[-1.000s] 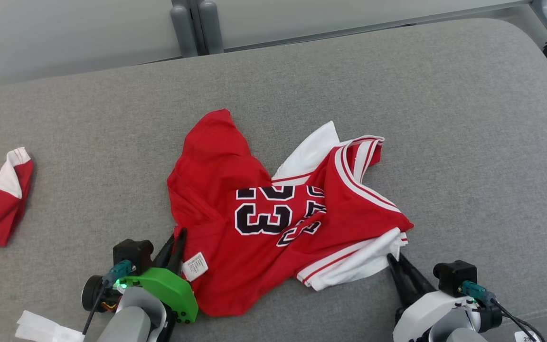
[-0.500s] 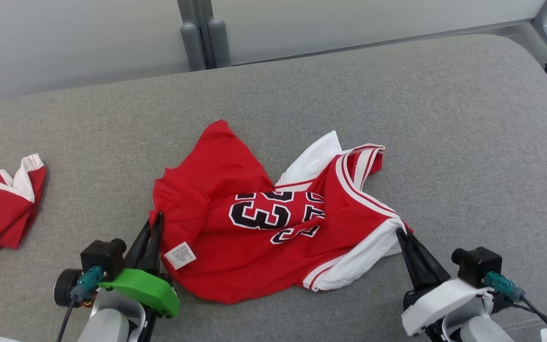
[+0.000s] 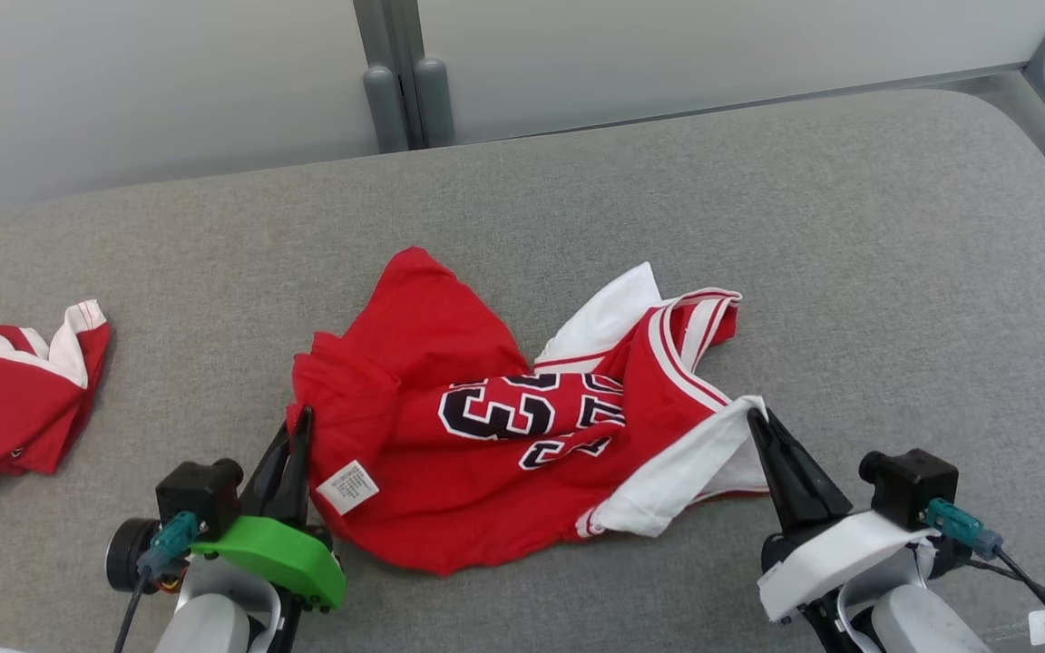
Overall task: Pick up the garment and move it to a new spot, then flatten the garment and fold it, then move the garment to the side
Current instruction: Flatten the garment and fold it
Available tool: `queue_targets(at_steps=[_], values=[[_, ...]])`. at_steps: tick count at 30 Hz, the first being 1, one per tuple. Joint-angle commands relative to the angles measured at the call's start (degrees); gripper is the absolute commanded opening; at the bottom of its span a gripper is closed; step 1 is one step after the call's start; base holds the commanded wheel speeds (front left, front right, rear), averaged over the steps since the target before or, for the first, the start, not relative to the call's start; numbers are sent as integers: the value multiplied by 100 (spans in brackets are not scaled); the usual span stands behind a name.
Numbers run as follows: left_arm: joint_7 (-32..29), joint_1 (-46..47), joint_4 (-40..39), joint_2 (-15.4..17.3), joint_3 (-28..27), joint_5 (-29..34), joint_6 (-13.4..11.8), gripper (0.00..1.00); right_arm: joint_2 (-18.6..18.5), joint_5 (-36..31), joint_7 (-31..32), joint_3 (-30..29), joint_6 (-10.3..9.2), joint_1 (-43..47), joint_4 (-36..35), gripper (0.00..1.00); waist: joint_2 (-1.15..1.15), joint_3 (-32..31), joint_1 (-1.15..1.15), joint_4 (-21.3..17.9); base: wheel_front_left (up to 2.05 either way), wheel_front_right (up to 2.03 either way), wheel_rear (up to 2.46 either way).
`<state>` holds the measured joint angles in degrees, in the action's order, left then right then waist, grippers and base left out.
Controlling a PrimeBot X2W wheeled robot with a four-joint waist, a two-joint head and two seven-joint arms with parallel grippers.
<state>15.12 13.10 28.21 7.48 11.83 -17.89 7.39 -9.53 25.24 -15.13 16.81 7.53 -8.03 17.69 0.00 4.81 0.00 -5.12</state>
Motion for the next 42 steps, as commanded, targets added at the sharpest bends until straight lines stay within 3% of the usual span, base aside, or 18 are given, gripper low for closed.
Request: queue_targets(at_steps=[1, 6, 7, 8, 9, 10, 20, 28, 42], values=[[4, -79, 50, 1, -33, -36, 14, 0, 18, 50, -4, -2, -8, 89, 34, 0, 0, -15, 0, 2, 0, 0, 0], [4, -255, 179, -29, -101, -28, 14, 0, 38, 65, -3, -19, -8, 207, 131, 0, 0, -47, 0, -27, 0, 0, 0], [4, -271, 193, -32, -115, -15, 14, 28, 34, 63, -4, -32, -8, 208, 164, 0, 0, -55, 0, -27, 0, 0, 0], [4, -288, 202, -30, -152, 29, 14, 100, 26, 38, -4, -59, -8, 203, 209, 31, 0, -68, 0, -22, 0, 0, 0], [4, -300, 205, -36, -184, 60, 14, 100, 27, -5, -4, -80, -7, 189, 191, 95, 0, -76, 0, -14, 0, 0, 0], [4, -316, 184, -57, -225, 92, 14, 100, 26, -27, -4, -139, -8, 192, 188, 100, 0, -92, 0, 5, 0, 0, 0], [4, -651, -319, -100, -875, 353, 12, 100, 57, -374, -3, -728, -8, 459, -317, 100, 0, -274, 0, 166, 0, 0, 0], [4, -1385, -1348, -206, -1633, 725, -91, 100, 155, -683, -3, -1087, -8, 1070, -1002, 100, 0, -424, 0, 277, 0, 0, 0], [4, -2003, -2070, -256, -1793, 1132, -31, 100, 242, -842, -3, -1161, -8, 1668, -1327, 100, 0, -566, 0, 450, 0, 0, 0]])
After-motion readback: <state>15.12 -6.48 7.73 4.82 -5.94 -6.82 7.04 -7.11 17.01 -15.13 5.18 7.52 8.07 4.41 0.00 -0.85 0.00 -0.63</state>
